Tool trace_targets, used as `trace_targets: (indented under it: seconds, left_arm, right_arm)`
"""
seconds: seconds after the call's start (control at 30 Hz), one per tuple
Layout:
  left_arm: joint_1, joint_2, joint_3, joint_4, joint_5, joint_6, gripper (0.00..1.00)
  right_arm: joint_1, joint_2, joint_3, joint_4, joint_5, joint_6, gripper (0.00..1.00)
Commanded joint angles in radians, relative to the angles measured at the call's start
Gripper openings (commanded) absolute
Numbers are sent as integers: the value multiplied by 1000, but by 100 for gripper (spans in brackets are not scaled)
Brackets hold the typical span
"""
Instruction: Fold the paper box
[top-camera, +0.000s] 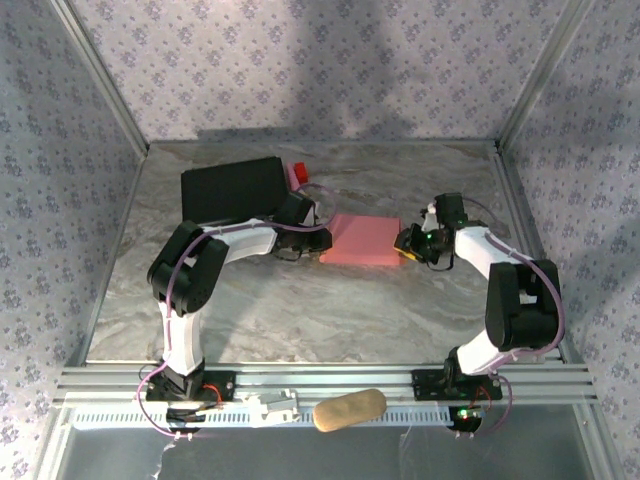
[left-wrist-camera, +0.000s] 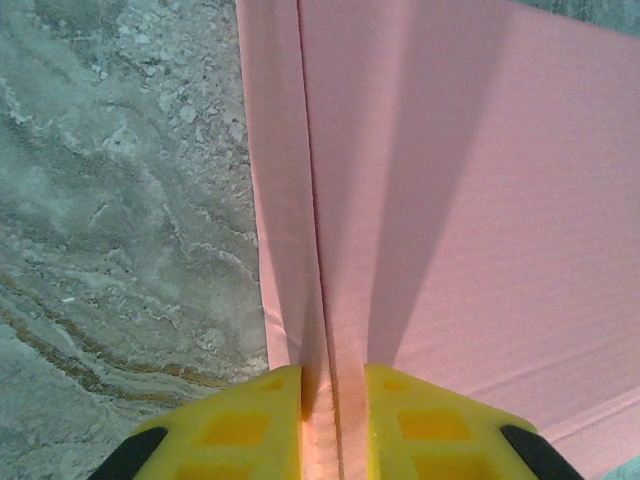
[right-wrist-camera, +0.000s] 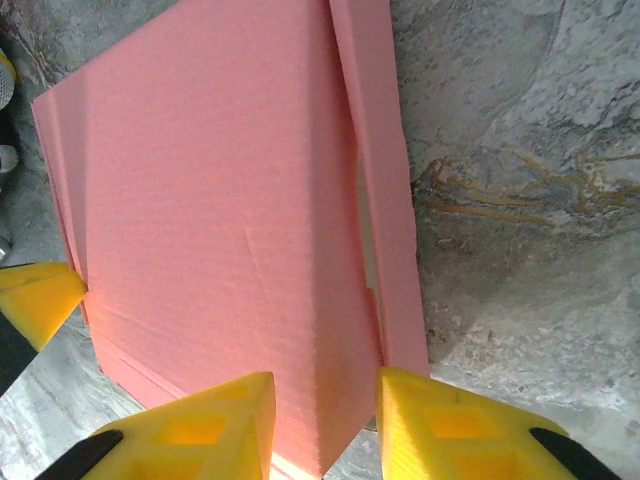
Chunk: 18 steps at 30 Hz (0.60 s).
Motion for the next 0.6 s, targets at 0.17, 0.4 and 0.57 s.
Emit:
trace_targets:
  seconds: [0.17,0.4,0.57]
  left_arm:
    - [-4,-1,-5,-73,-6,-3,19]
    - [-9,-4,2,-78,-7,-1,19]
    - [-9,-6,2,-98,-34,4,19]
  right_arm:
    - [33,22,21,-6,-9,38,29]
    - [44,32,11,39,-39,89,17]
    - [39,-14,24,-33,46,61,19]
